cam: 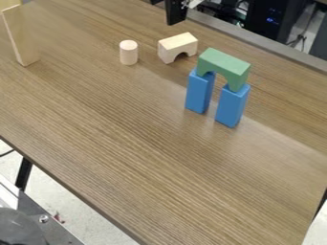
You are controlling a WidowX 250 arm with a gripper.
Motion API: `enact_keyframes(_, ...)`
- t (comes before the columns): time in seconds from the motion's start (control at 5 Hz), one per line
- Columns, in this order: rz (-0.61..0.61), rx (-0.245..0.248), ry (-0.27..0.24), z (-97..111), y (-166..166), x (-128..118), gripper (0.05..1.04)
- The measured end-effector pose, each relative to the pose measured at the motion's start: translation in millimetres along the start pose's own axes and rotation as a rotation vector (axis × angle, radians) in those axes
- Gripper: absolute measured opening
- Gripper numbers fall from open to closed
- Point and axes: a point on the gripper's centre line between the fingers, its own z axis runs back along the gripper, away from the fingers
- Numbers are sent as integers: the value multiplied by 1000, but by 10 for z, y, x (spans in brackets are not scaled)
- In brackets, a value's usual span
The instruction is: Put the cylinder on top of the arch
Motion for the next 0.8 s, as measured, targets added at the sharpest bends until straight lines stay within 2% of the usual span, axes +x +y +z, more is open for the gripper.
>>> enact_keyframes(0.2, 0, -27, 33, -140, -42, -51, 1000)
enact_keyframes(0.4, 11, -28, 52, -195, -30, -76, 1000)
enact_keyframes(0.6, 66, -6, 88, -304, 87, -129, 1000)
enact_keyframes(0.8, 102, 20, 108, -305, 241, -261, 1000)
